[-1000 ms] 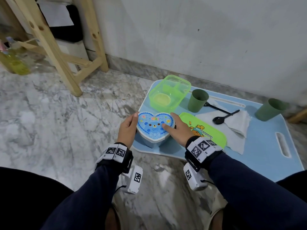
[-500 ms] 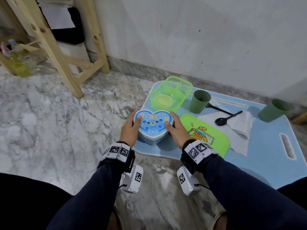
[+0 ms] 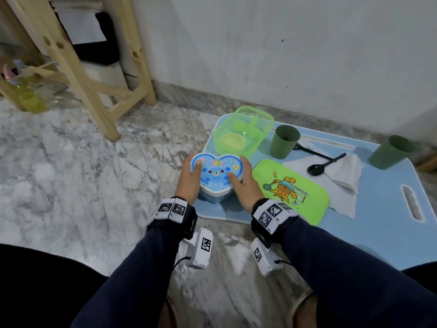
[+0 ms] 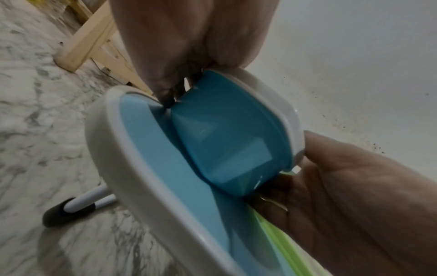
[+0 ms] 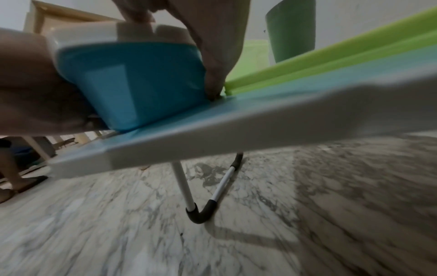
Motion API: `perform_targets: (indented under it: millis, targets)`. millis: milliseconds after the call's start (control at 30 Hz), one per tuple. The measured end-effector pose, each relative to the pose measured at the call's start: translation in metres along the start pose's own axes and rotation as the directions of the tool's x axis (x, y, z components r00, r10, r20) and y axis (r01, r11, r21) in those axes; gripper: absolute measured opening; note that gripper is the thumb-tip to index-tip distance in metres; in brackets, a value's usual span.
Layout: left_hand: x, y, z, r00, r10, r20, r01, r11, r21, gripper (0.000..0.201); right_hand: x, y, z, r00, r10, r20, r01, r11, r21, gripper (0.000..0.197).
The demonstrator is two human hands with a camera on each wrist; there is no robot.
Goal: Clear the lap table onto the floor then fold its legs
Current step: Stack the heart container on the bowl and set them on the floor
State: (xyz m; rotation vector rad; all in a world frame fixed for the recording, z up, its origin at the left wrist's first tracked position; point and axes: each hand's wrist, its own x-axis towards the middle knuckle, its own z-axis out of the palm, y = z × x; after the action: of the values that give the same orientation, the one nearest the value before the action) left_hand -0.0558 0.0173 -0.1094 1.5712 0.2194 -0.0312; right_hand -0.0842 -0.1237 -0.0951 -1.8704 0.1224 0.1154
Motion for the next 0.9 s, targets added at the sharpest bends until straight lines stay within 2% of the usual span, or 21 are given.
perform_targets:
  millis: [133,233,333,433,600,733,900]
  targets:
    - [-0.008,0.020,0.003,0.999,0.039,-0.007,-0.039,0.990,-0.137,0.034,0.000,-0.009,0.004,1.000,0.013,-0.010,-0.011,0.988,0.152,0.064]
    - [-0.009,0.045,0.001,0.993,0.115,0.027,-0.109,0.980,-0.164,0.026,0.006,-0.023,-0.004,0.999,-0.025,-0.035,0.033,0.963,0.267,0.056]
    - [-0.009,0.066,-0.002,0.982,0.183,0.054,-0.172,0.972,-0.163,0.031,0.017,-0.042,-0.018,0.998,-0.046,-0.037,0.057,0.919,0.390,0.045]
    - [-0.012,0.077,-0.003,0.972,0.216,0.091,-0.202,0.968,-0.149,0.045,0.026,-0.055,-0.028,0.992,-0.107,-0.062,0.123,0.903,0.411,0.033]
    - [-0.019,0.077,0.003,0.961,0.151,0.233,-0.111,0.978,-0.175,0.085,0.029,-0.062,-0.034,0.976,-0.134,-0.174,0.199,0.877,0.437,0.026]
    - [-0.023,0.082,0.002,0.950,0.130,0.284,-0.084,0.982,-0.168,0.088,0.026,-0.063,-0.037,0.981,-0.151,-0.119,0.188,0.881,0.434,0.031]
    - [-0.020,0.087,-0.009,0.957,0.116,0.267,-0.092,0.991,-0.098,0.082,0.028,-0.068,-0.036,0.981,-0.191,-0.036,0.186,0.868,0.460,0.033]
